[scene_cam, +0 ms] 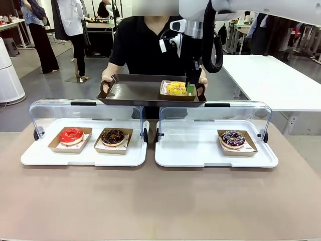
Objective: Provide the desired donut to the person.
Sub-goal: Place the picked Paper togo box onto the Handle tray extended by the person, then pick up and lift the Paper togo box containing the Donut pointed at by the person.
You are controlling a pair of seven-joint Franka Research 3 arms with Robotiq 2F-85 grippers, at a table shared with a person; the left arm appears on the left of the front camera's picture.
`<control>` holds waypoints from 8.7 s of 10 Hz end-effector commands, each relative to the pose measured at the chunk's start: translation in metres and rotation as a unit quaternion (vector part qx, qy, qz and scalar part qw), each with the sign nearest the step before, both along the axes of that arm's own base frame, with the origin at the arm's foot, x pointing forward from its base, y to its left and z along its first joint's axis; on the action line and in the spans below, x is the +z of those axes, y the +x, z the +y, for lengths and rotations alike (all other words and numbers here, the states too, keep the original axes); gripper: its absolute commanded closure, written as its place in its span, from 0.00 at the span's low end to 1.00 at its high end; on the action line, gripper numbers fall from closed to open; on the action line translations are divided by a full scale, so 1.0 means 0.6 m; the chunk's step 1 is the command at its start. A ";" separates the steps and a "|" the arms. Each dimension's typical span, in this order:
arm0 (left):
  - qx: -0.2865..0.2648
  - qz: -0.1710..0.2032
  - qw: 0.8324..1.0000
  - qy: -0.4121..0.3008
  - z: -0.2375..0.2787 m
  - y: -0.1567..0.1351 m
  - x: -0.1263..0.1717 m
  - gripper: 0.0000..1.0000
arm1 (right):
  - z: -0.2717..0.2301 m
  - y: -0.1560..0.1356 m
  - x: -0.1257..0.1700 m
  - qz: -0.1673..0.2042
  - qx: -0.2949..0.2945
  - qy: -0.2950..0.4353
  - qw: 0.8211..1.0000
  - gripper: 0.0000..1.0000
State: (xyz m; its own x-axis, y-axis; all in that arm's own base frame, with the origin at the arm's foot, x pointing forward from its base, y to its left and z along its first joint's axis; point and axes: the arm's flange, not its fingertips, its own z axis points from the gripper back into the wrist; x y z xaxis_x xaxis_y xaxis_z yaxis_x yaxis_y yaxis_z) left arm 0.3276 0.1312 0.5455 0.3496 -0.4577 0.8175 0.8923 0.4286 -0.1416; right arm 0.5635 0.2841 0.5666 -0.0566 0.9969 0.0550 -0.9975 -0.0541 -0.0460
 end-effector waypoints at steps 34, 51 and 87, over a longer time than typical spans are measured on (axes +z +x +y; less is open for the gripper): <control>-0.003 -0.009 1.000 -0.007 0.002 0.001 0.002 0.00 | -0.573 -0.226 -0.001 -0.044 -0.092 0.317 0.943 0.00; -0.003 -0.009 1.000 -0.007 0.002 0.001 0.002 0.00 | -0.853 -0.293 -0.048 0.027 -0.081 0.471 0.878 0.00; -0.003 -0.009 1.000 -0.007 0.002 0.001 0.002 0.00 | -0.474 -0.327 -0.103 -0.008 -0.098 0.129 0.987 0.00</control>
